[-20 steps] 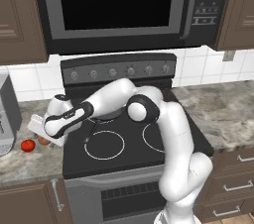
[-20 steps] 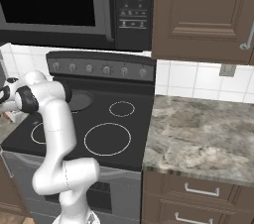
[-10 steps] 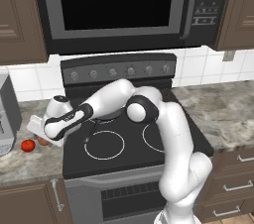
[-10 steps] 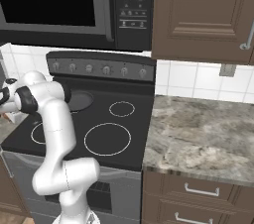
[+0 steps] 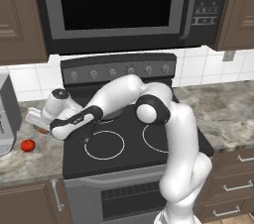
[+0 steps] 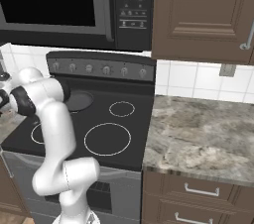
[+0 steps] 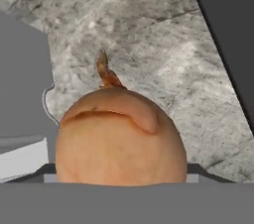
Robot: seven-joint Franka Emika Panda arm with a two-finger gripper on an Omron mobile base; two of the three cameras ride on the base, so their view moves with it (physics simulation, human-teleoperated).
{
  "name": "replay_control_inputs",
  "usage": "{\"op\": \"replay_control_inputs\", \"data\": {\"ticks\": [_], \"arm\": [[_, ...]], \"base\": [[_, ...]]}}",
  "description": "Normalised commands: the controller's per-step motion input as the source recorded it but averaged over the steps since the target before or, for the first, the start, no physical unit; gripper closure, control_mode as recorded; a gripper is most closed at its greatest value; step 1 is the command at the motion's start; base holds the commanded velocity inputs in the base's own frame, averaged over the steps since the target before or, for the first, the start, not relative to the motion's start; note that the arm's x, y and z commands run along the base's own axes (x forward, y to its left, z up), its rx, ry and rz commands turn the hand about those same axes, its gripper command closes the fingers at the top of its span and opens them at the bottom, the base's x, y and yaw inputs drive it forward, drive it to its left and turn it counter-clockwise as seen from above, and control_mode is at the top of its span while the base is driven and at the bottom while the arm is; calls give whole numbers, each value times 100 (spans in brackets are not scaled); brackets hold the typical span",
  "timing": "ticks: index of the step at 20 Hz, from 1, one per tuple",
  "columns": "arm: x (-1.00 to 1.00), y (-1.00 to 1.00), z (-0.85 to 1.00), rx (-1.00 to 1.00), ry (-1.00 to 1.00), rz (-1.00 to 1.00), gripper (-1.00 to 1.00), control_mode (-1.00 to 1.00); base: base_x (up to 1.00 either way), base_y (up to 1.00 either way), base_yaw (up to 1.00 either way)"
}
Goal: Put the tomato and onion in the pan. Then turn on the rear left burner and set the heat to medium.
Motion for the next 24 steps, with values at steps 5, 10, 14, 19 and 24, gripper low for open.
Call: {"op": "replay_control_inputs", "data": {"ticks": [5, 10, 14, 19, 24], "arm": [[-23, -39, 71, 0, -38, 2, 100, -100], [-14, -95, 36, 9, -20, 2, 100, -100], [0, -100, 20, 16, -4, 0, 100, -100], [0, -83, 52, 6, 4, 0, 100, -100], [0, -40, 86, -1, 8, 1, 100, -100]], "base": [[0, 0, 0], [0, 0, 0], [0, 0, 0], [0, 0, 0], [0, 0, 0]]}}
